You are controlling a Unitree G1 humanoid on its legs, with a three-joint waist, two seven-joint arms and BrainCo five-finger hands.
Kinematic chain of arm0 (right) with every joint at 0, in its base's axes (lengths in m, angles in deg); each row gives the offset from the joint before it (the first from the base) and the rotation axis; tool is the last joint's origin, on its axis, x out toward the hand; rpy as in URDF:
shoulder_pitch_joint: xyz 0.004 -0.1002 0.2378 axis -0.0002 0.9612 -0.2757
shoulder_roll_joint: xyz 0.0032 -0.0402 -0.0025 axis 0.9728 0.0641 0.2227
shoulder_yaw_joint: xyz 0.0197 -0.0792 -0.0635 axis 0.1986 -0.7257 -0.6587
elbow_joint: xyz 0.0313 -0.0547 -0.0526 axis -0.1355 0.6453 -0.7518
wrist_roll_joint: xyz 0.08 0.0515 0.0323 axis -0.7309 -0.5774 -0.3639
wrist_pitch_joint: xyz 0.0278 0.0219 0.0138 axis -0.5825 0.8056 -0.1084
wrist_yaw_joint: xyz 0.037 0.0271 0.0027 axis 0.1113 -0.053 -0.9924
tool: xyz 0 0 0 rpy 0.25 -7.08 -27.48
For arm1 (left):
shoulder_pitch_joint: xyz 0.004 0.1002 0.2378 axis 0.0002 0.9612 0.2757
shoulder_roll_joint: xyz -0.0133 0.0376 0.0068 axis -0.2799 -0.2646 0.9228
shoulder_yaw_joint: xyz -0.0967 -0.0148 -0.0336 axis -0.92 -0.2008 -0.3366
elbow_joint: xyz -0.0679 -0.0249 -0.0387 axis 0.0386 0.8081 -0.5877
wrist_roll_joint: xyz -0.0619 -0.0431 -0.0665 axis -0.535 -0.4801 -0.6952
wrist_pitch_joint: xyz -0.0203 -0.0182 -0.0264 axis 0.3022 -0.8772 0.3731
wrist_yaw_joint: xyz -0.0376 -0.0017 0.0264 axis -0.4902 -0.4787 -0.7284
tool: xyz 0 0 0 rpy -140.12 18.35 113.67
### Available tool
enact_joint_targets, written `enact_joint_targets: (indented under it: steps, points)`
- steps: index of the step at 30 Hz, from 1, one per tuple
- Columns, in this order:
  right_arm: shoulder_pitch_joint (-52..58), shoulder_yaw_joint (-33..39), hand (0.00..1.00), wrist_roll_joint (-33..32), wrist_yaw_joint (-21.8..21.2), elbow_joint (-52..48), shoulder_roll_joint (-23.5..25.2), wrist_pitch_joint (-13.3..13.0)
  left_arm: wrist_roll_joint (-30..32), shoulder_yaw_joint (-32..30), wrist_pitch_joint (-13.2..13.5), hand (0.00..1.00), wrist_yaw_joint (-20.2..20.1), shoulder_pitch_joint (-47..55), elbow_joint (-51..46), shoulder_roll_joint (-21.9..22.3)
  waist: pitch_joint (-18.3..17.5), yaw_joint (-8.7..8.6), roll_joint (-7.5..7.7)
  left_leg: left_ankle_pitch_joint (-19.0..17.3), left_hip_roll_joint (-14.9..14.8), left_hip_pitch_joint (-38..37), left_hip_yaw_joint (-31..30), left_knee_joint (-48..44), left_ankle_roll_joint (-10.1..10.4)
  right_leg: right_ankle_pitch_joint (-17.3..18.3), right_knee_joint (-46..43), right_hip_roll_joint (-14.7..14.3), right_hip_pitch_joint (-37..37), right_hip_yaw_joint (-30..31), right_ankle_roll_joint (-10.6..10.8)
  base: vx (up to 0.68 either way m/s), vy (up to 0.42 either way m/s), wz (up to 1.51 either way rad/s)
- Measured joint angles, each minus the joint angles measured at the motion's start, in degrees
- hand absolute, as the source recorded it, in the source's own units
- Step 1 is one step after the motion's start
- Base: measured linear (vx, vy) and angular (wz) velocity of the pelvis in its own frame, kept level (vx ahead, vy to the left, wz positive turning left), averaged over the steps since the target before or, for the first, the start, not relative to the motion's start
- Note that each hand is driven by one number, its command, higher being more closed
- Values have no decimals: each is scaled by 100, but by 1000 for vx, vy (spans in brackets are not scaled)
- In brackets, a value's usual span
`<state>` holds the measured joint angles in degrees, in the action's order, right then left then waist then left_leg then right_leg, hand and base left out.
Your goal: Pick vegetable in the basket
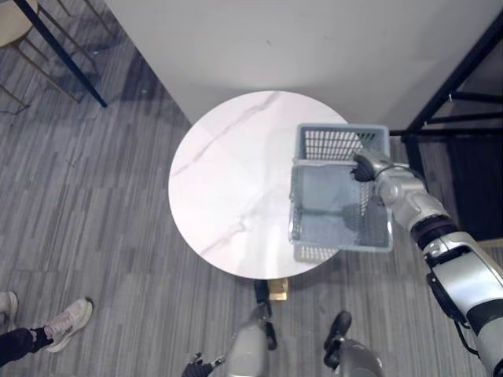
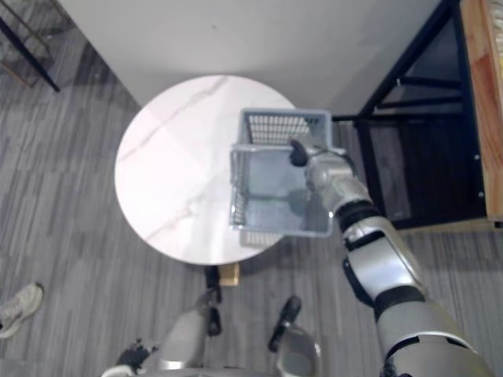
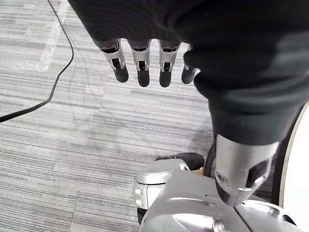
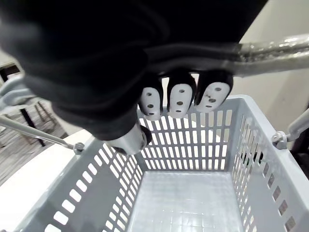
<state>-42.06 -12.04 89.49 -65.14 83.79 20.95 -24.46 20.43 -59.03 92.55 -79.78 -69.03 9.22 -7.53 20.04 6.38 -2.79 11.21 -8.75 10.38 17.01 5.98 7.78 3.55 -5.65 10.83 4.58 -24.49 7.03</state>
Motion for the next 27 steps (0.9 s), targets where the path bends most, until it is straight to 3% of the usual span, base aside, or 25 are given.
enact_joint_targets:
  steps: [6,10,17,27]
  points:
    - [578,-500,100,-5,-282,-992,34,-257,225,-115,-29,0,11,4,-124,-26,-92,-1,220,-2,20,-264,166,1,0,-22,20,35,-186,150,30,-5,8,-10]
    - [1086,-504,100,-90,-379,-1805,-82,-384,356,-265,-99,0,13,13,-83,-107,-269,-140,411,-20,12,-324,285,1,-13,-38,42,31,-185,260,52,-13,12,-13]
    - [2227,-511,100,-372,-526,-3190,-908,-469,667,-261,-132,0,-41,89,-49,-162,-763,-206,450,-152,20,-454,470,2,-52,-105,153,23,-204,500,97,9,14,-15]
    - [3912,-236,100,-745,-675,-4462,-1690,-915,662,-266,-126,0,-143,391,116,-202,-1171,-460,436,-232,-4,-583,613,1,-34,-112,178,-8,-218,661,106,22,-4,-9]
